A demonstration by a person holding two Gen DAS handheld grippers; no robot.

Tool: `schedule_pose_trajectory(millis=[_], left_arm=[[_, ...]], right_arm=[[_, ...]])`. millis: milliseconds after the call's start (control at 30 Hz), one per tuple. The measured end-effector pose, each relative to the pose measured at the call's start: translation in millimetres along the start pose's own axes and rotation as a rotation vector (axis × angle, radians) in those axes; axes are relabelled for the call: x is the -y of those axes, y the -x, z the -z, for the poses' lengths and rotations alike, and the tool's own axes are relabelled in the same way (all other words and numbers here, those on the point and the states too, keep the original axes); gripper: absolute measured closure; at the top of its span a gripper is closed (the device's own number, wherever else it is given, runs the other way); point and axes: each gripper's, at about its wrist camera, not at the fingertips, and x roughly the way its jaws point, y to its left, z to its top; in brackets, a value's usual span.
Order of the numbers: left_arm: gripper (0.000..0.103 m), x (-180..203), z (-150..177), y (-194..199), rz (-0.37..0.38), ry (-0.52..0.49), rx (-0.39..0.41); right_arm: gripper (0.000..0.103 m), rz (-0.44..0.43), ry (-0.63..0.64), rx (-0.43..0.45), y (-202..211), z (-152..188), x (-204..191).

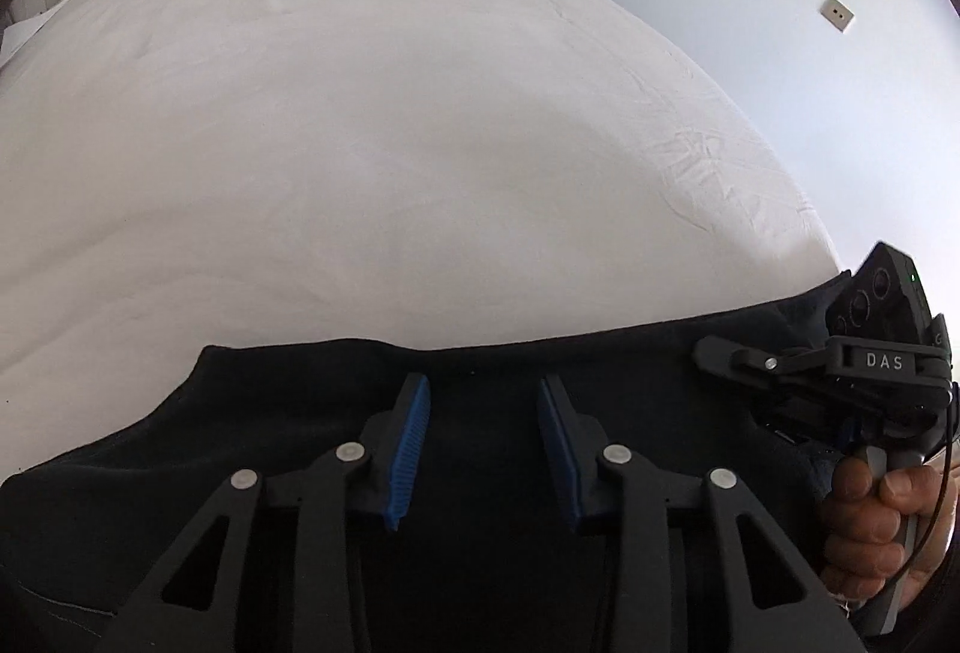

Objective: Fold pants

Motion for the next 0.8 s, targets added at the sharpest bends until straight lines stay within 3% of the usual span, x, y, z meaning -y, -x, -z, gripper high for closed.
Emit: schedule_pose_trajectory(millis=[67, 133, 300, 333, 400, 467, 500, 533, 600, 700, 733, 800], left_arm=[[0.081, -11, -3, -1, 0.005, 0.04, 0.017], [0.088, -23, -8, 4, 0.024, 0.087, 0.035], [0.088, -35, 5, 19, 0.005, 0.119, 0.083], [0.084, -35, 10, 25, -0.003, 0.126, 0.089], [0.064, -28, 24, 44, -0.001, 0.14, 0.119], [0.029, -12, 41, 66, -0.011, 0.104, 0.157], [0.026, 0, 51, 74, -0.026, 0.079, 0.171], [0.023, 20, 59, 71, -0.028, 0.068, 0.18], [0.023, 29, 81, 71, -0.003, 0.084, 0.157], [0.023, 48, 117, 56, -0.008, 0.056, 0.116], [0.023, 54, 121, 47, -0.045, 0.034, 0.129], [0.023, 68, 137, 47, -0.107, -0.036, 0.133]], right_arm=[[0.103, 0.009, -0.024, 0.125, 36, -9, 18], [0.103, 0.029, -0.047, 0.235, 72, -22, 38], [0.103, 0.075, -0.125, 0.482, 175, -42, 91], [0.103, 0.081, -0.136, 0.509, 194, -43, 98], [0.103, 0.118, -0.136, 0.552, 223, -34, 105], [0.103, 0.155, -0.171, 0.595, 245, -18, 107], [0.103, 0.143, -0.2, 0.608, 256, -9, 109], [0.096, 0.121, -0.191, 0.6, 261, -1, 104], [0.096, 0.016, -0.082, 0.504, 249, 16, 78], [0.096, -0.113, 0.06, 0.256, 195, 44, 40], [0.096, -0.127, 0.089, 0.181, 175, 52, 35], [0.096, -0.049, 0.099, 0.093, 137, 67, 42]])
